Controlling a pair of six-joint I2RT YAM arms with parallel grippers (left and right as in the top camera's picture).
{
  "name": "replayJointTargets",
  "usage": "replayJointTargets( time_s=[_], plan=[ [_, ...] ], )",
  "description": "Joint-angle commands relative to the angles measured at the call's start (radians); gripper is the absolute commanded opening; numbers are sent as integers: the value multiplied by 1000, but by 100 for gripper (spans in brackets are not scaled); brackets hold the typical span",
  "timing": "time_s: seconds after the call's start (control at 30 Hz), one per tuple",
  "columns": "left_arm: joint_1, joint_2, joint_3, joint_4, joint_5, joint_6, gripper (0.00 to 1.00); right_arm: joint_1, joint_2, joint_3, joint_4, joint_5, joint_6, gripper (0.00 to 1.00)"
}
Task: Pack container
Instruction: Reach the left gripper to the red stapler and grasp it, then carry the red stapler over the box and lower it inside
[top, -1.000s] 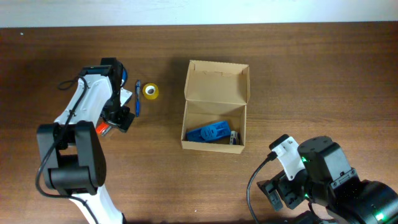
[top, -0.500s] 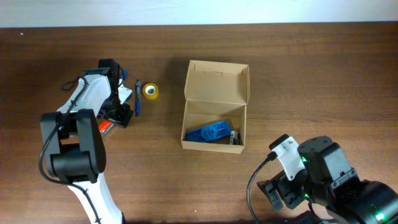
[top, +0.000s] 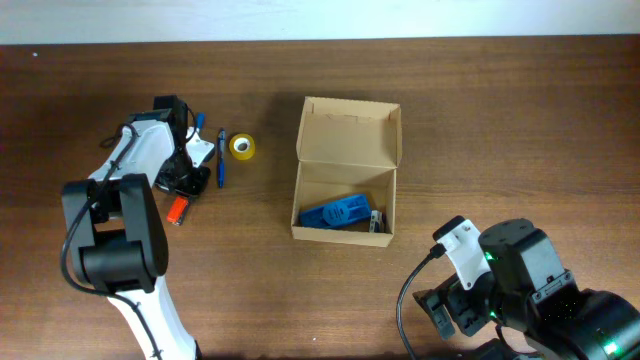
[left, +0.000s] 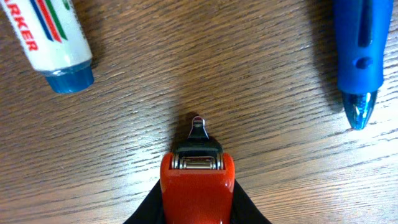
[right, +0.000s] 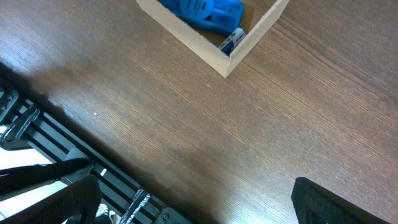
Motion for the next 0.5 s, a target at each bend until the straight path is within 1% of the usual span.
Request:
replayJointTargets(
  time_s=[0.0, 0.03, 0.07, 0.2, 0.3, 0.4, 0.47],
  plan=[
    [4, 21, -6, 0, 14, -51, 2, -5, -3, 13, 3, -6, 2, 99],
    [-5, 0, -3, 0, 14, -84, 2, -5, -3, 13, 3, -6, 2, 99],
    [-14, -29, -3, 0, 20, -89, 2, -5, -3, 13, 3, -6, 2, 99],
    [-71, -212, -3, 0, 72, -88, 2, -5, -3, 13, 3, -6, 2, 99],
    [-147, -333, 13, 5, 151, -87, 2, -5, -3, 13, 3, -6, 2, 99],
    [-255, -365, 98, 6, 172, -81, 2, -5, -3, 13, 3, -6, 2, 99],
    [-338, -364, 152, 7, 172, -15, 2, -5, -3, 13, 3, -6, 2, 99]
  ],
)
